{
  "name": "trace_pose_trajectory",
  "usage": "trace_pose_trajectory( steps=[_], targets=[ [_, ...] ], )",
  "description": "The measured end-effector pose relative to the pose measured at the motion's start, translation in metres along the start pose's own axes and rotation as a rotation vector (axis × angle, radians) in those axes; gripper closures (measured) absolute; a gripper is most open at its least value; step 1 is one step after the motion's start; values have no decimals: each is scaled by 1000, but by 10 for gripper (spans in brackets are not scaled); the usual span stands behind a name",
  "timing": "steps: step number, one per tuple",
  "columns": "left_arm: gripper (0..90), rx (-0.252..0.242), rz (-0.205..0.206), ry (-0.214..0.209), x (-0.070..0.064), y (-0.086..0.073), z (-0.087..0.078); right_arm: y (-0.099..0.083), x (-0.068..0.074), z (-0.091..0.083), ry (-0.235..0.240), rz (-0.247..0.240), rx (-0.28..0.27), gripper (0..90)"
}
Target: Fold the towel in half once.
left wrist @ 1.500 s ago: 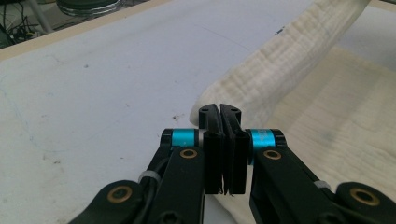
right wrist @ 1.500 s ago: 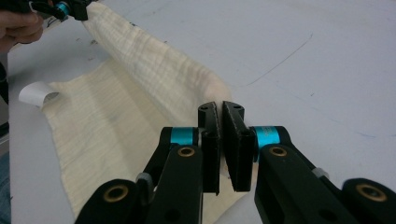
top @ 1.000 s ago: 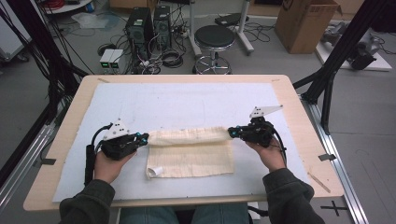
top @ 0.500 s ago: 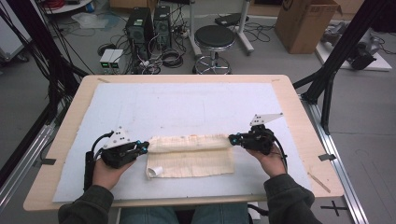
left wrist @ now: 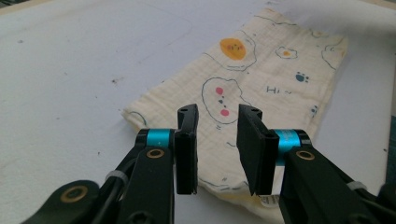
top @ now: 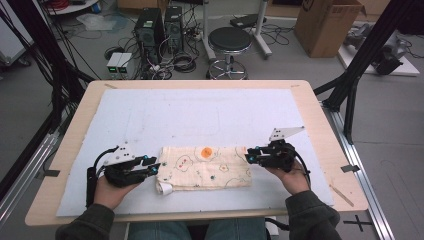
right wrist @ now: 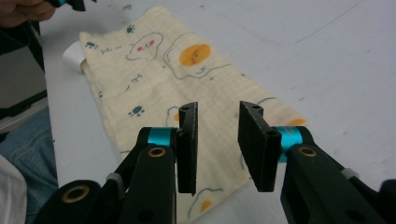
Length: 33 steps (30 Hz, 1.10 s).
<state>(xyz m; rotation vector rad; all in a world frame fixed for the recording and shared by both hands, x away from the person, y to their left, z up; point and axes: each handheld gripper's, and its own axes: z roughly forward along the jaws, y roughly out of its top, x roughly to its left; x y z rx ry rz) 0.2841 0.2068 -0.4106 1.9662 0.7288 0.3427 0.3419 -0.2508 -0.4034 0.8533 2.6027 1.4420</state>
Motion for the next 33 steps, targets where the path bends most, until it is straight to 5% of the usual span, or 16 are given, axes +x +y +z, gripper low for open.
trace_pose_trajectory(
  steps=[6,15,24,33],
  targets=[
    [706,67,36,-51,-4,-1,14,-10,10,21,69,-24,59,656],
    [712,119,52,-110,-10,-14,15,-24,17,25,114,-53,103,653],
    [666,159,57,-127,-16,-26,17,-37,19,22,115,-90,152,648],
    [734,170,70,-147,-18,-29,19,-39,19,22,100,-98,152,702]
  ],
)
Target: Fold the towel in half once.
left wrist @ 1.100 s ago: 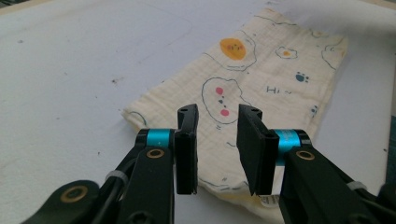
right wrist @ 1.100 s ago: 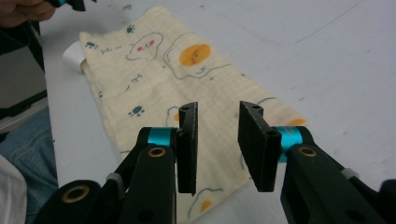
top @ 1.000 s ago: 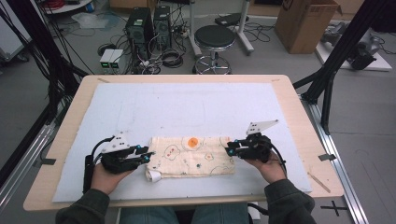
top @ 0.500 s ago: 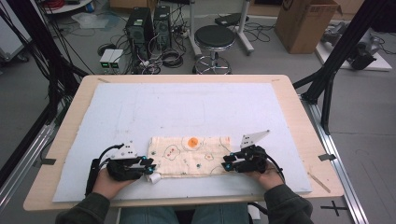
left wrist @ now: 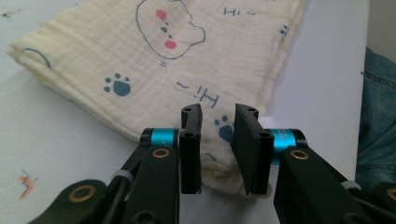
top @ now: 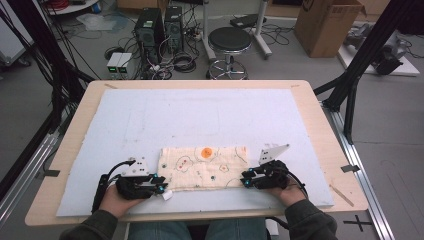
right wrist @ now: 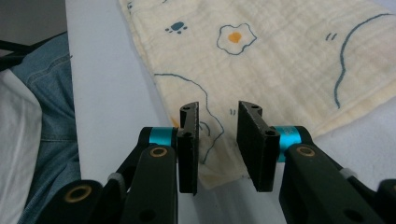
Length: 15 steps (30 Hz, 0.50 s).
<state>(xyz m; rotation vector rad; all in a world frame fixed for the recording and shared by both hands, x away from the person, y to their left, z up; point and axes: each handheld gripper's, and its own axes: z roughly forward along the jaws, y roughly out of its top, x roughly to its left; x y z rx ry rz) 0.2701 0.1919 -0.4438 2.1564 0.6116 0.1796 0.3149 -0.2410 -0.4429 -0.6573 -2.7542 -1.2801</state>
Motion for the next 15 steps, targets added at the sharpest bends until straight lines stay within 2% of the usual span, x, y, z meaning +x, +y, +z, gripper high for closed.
trace_pose_trajectory(
  steps=[4,7,9,12,15],
  targets=[
    [833,-4,13,5,-1,0,0,0,0,0,-3,0,-2,715],
    [862,-22,9,-12,-1,1,-1,0,0,0,-5,-1,-6,712],
    [865,-30,15,-30,-1,1,-3,0,0,0,-8,-3,-6,708],
    [851,-31,14,-33,-1,1,-4,-1,1,0,-5,5,-6,698],
    [768,-53,-1,-33,1,2,-7,0,1,-1,0,6,-17,680]
  ],
)
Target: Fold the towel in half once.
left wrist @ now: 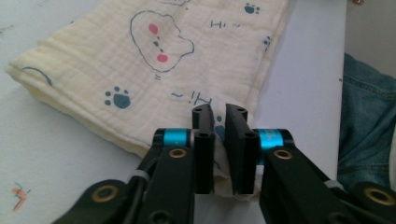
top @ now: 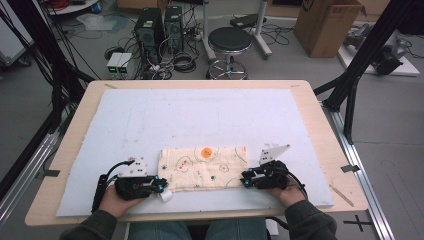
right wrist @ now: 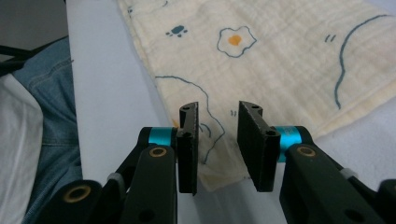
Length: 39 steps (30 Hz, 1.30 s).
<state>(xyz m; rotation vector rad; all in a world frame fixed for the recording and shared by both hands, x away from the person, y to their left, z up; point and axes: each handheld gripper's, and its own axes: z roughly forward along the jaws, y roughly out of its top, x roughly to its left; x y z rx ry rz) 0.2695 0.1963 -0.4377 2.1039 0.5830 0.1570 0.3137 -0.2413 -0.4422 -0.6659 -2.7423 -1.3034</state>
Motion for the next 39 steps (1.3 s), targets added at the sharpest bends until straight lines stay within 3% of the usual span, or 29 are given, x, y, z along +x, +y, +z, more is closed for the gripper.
trace_pose_trajectory(
  steps=[4,10,14,22,29,39],
  targets=[
    [688,-35,-14,9,2,2,-4,2,0,-4,9,5,-39,659],
    [725,-51,-12,19,4,8,-1,8,0,-1,11,-3,-54,654],
    [823,-20,7,4,5,7,2,8,-1,3,9,-6,-26,654],
    [824,62,21,-7,4,3,10,4,-3,4,-11,-12,3,651],
    [818,64,-6,-17,7,0,10,0,0,3,-27,-10,1,652],
    [774,56,-1,-22,5,0,7,-2,3,2,-39,-6,-3,634]
  ],
)
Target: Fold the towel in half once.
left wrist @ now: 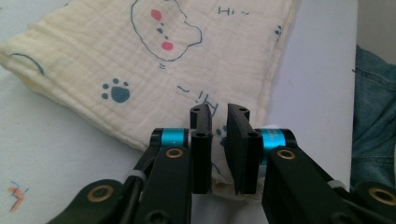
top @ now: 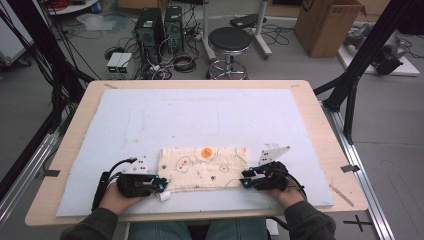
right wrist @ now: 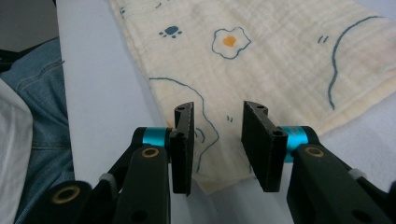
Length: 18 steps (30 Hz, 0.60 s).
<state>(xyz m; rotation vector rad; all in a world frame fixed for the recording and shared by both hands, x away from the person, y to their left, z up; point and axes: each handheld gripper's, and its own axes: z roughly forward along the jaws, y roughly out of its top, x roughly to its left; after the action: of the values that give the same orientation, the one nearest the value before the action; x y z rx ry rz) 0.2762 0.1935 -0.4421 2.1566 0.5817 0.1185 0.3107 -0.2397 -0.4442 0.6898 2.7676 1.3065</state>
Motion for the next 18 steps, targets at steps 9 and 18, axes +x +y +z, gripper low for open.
trace_pose_trajectory(
  steps=[9,18],
  targets=[
    [693,-59,3,-7,-2,5,-8,8,6,-6,38,-6,-81,535],
    [614,-104,-26,7,1,7,-12,12,2,-10,43,59,-127,335]
  ],
)
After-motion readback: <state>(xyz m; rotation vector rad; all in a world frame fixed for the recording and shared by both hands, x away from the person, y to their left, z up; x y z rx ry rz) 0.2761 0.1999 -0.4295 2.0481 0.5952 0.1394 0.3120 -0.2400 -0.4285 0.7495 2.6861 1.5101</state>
